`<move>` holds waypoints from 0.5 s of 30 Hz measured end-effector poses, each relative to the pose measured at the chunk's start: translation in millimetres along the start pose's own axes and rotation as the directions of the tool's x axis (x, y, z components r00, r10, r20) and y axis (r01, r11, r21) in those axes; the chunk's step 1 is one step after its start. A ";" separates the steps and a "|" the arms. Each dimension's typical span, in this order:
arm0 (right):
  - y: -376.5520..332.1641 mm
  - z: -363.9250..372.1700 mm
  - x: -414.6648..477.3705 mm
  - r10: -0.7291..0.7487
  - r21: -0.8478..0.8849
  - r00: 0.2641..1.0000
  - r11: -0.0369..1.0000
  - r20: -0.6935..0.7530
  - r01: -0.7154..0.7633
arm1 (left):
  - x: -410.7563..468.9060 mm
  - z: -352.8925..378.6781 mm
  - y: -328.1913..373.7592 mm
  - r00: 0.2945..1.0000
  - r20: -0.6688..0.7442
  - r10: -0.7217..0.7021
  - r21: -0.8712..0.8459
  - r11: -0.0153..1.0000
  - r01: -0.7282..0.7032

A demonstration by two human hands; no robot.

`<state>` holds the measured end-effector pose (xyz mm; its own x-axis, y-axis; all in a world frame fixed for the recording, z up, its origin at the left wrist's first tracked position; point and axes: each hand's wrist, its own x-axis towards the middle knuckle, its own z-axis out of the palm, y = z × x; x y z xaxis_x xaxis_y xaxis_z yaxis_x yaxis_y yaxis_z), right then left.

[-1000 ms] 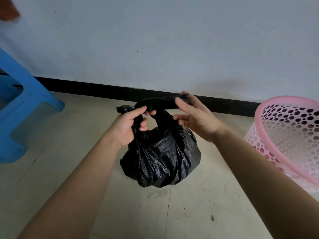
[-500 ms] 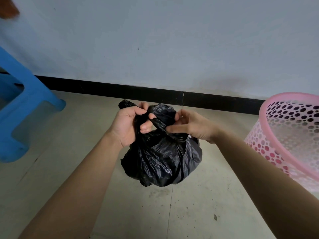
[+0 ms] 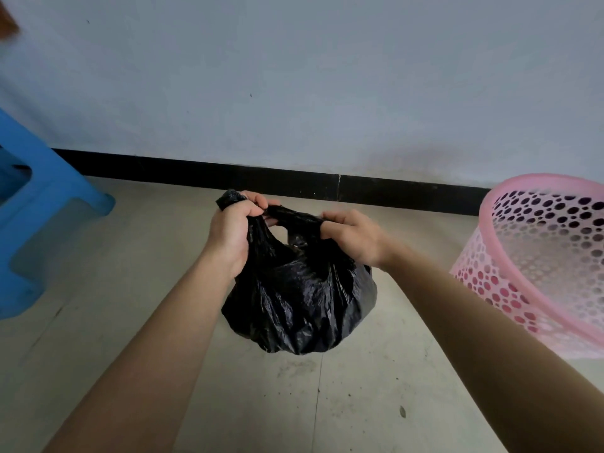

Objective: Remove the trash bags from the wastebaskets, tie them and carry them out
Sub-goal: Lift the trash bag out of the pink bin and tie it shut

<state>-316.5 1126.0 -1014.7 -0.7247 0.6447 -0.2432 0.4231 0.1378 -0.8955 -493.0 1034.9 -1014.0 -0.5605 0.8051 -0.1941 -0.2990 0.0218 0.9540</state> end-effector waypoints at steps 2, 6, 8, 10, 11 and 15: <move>0.7 4.8 -0.6 0.060 0.025 0.996 0.998 0.067 -0.062 | -2.8 3.0 -1.7 1.000 -0.019 -0.003 -0.164 0.987 -0.001; 6.4 3.5 -8.3 0.142 -0.006 0.981 0.990 0.129 -0.142 | -10.8 2.1 -0.9 0.995 0.067 -0.069 -0.415 0.905 0.091; 16.5 0.3 -7.5 0.195 0.183 0.960 0.955 0.200 -0.232 | -14.4 3.1 -0.3 0.994 0.072 -0.085 -0.415 0.903 0.108; 17.9 0.2 -7.2 0.176 0.330 0.962 0.913 0.208 -0.239 | -16.6 5.2 0.4 0.992 0.095 -0.089 -0.425 0.897 0.121; 16.7 0.4 -5.9 0.165 0.352 0.975 0.912 0.152 -0.209 | -17.1 5.8 0.8 0.990 0.112 -0.086 -0.422 0.898 0.126; 1.5 4.1 -3.8 0.063 0.465 0.994 0.885 -0.091 -0.014 | -20.9 9.3 0.3 0.969 0.241 -0.058 -0.299 0.945 0.131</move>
<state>-315.4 1120.6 -1016.7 -0.6443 0.7176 -0.2645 0.1318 -0.2365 -0.9626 -474.2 1023.6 -1007.5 -0.3394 0.9217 -0.1881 -0.5871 -0.0513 0.8079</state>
